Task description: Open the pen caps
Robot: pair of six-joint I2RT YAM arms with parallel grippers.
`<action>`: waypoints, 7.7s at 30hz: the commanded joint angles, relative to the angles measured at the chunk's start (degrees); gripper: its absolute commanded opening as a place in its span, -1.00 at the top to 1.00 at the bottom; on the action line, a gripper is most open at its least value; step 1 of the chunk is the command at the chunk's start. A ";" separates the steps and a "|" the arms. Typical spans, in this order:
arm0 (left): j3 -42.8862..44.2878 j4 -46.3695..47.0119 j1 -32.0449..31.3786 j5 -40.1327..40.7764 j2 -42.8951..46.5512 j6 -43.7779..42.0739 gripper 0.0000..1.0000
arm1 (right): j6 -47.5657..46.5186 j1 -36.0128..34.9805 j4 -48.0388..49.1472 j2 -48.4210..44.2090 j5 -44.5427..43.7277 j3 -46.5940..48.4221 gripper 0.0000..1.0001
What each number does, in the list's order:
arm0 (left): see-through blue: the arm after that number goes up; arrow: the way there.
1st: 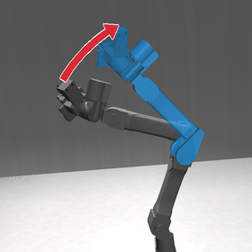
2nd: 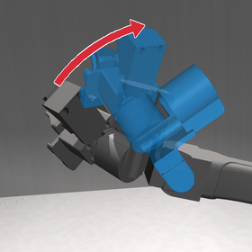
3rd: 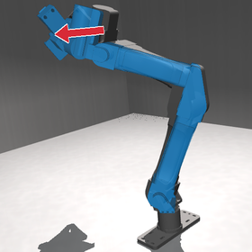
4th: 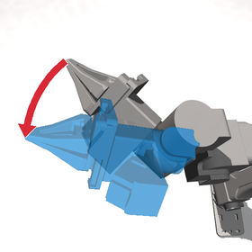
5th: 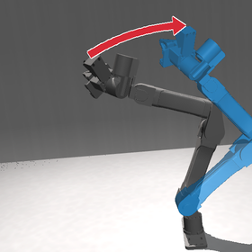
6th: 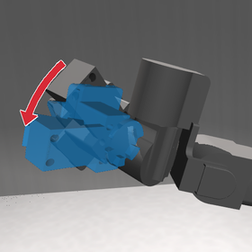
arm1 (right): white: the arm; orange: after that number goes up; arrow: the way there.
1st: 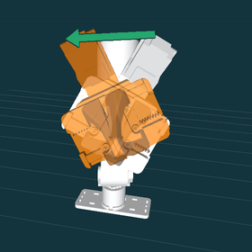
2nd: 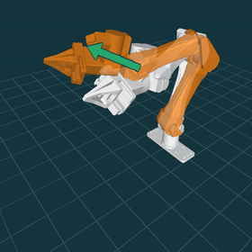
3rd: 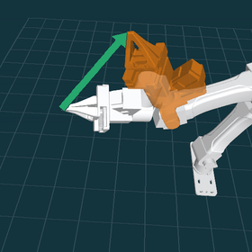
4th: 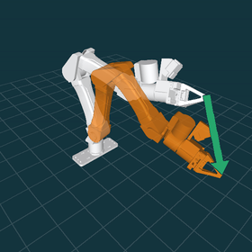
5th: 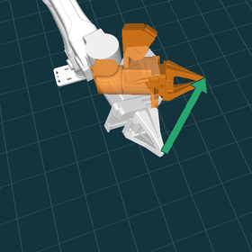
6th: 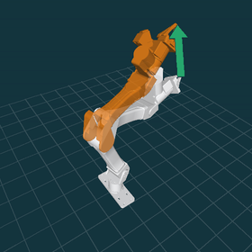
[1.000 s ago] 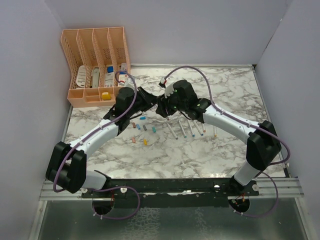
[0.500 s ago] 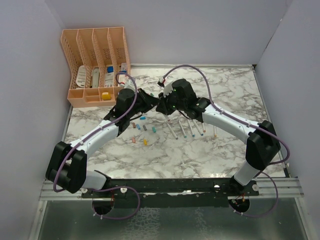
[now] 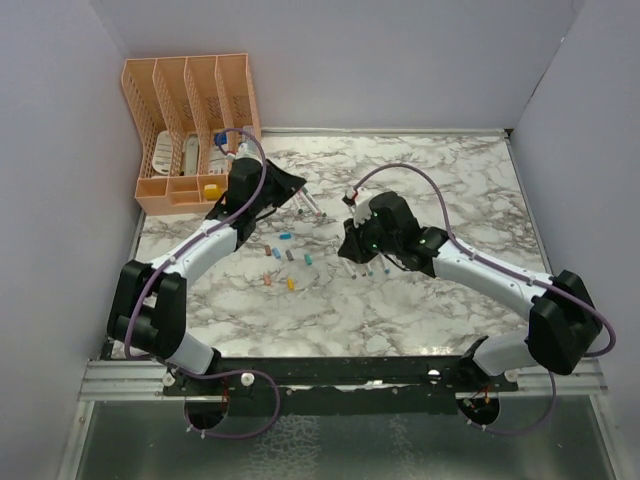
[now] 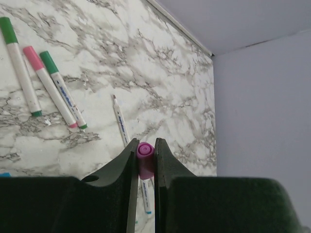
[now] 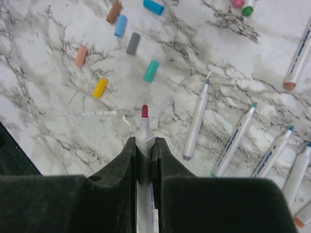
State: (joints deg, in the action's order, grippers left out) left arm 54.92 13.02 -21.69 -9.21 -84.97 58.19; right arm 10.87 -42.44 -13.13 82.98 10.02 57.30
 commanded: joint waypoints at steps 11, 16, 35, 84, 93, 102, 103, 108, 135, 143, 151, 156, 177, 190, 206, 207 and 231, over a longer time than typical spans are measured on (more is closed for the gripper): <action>-2.73 -4.32 0.14 -3.27 -0.88 -6.18 1.00 | -1.20 3.55 -6.46 3.72 -19.61 8.14 0.98; -6.57 -10.33 -1.85 -1.55 2.33 -10.19 1.00 | -3.75 10.64 -4.40 14.20 -16.41 18.10 0.97; -13.68 -18.55 -12.91 8.83 2.58 -12.17 1.00 | -6.26 21.87 -3.24 39.78 -10.06 35.71 0.98; -15.78 -20.69 -12.88 18.66 32.04 -11.08 -0.98 | -6.34 21.78 -3.96 35.51 -3.02 35.26 -0.25; -22.12 -21.22 -12.41 25.62 42.39 -5.04 -0.92 | -11.96 17.04 -9.11 38.35 -2.28 42.81 -0.38; -21.28 -23.80 -12.32 27.79 45.47 -5.28 -0.90 | -11.73 11.41 -10.63 43.00 -6.18 47.56 -0.34; -21.07 -23.99 -12.34 27.64 45.35 -5.37 -0.90 | -11.57 10.95 -10.66 43.50 -6.64 47.97 -0.33; -20.79 -23.51 -12.23 27.18 45.30 -5.33 -0.90 | -10.68 10.11 -10.92 45.90 -8.53 49.47 -0.29; -21.17 -23.17 -11.98 26.71 45.32 -5.73 -0.90 | -9.82 8.89 -11.16 51.12 -8.09 52.20 -0.20; -21.08 -23.70 -11.71 26.88 45.45 -6.03 -0.90 | -9.62 8.19 -11.19 52.16 -8.06 52.85 -0.20; -21.14 -24.18 -11.49 27.12 46.20 -6.21 -0.90 | -9.38 8.07 -11.32 53.19 -8.17 53.46 -0.18; -21.43 -24.31 -11.40 27.23 46.66 -5.99 -0.90 | -9.57 8.00 -11.69 54.05 -8.32 53.96 -0.16; -17.44 -26.00 -11.05 28.53 46.11 -8.34 -0.91 | -9.11 7.89 -13.24 56.84 -8.86 53.14 0.97; -11.72 -21.70 -10.00 24.61 36.55 -9.19 -0.91 | -7.62 8.05 -4.94 38.74 -8.05 44.17 0.97; 1.31 -5.84 0.50 -0.55 10.71 -7.81 -0.93 | -0.15 6.97 -0.10 10.63 1.07 15.83 0.97; 1.63 -5.12 0.47 -1.61 9.76 -7.36 -0.91 | 0.04 6.93 -0.11 9.73 1.43 15.34 0.97; -0.57 3.64 0.47 -9.26 2.78 -2.03 -0.49 | -0.06 1.98 0.33 5.97 4.47 15.93 0.97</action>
State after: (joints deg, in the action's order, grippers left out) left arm 54.92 13.69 -21.43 -17.02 -82.30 55.27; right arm 11.31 -39.55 -14.06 90.24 12.93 71.59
